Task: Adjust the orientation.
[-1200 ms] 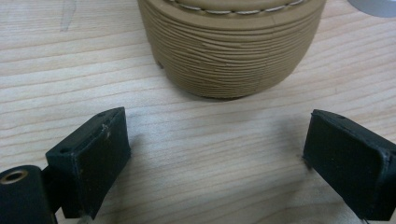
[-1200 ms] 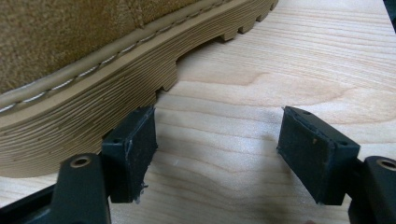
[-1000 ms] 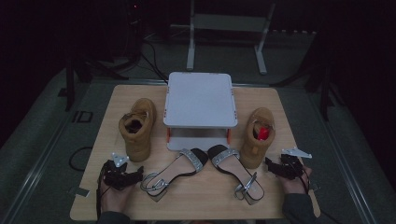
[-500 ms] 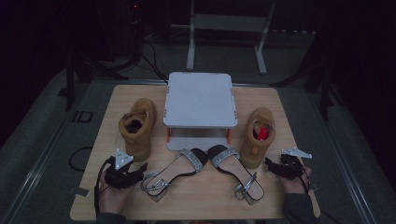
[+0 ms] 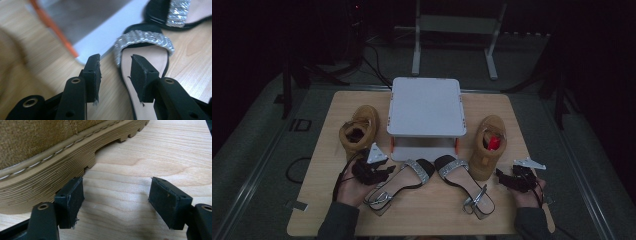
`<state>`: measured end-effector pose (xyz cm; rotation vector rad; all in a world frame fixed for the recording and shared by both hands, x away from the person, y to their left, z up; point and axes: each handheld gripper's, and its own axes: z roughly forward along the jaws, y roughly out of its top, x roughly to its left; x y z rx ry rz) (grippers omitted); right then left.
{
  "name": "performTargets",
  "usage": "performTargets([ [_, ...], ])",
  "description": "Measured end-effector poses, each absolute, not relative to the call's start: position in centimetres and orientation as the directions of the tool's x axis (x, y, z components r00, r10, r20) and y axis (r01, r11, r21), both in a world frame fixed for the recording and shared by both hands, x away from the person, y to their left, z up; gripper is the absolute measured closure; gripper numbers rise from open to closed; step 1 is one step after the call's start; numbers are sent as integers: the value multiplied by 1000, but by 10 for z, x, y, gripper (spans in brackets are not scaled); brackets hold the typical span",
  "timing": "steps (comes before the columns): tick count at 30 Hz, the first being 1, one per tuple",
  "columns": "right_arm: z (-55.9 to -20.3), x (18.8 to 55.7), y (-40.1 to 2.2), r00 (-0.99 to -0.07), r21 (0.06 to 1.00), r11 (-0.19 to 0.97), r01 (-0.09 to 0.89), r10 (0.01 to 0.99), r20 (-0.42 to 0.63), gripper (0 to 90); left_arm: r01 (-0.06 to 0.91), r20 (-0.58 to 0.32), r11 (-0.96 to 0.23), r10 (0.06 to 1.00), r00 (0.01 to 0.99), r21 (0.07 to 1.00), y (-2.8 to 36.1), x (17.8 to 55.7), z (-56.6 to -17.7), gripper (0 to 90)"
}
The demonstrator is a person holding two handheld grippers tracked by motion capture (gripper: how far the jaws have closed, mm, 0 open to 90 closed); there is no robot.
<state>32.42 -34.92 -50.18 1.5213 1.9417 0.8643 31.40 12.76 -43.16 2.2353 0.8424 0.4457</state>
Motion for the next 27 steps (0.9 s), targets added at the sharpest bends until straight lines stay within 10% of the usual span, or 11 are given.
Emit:
performTargets([
  [14, -502, 324, -349, -232, 751, 164, 639, 973, -14, 278, 448, 36, -646, 592, 805, 617, 92, 356, -461, 555],
  [19, -502, 324, -349, -232, 751, 163, 639, 973, -14, 278, 462, 65, -641, 624, 779, 613, 91, 355, -460, 794],
  [27, -502, 324, -349, -232, 751, 164, 639, 973, -14, 278, 550, 66, -534, 753, 655, 643, 100, 357, -454, 813],
])
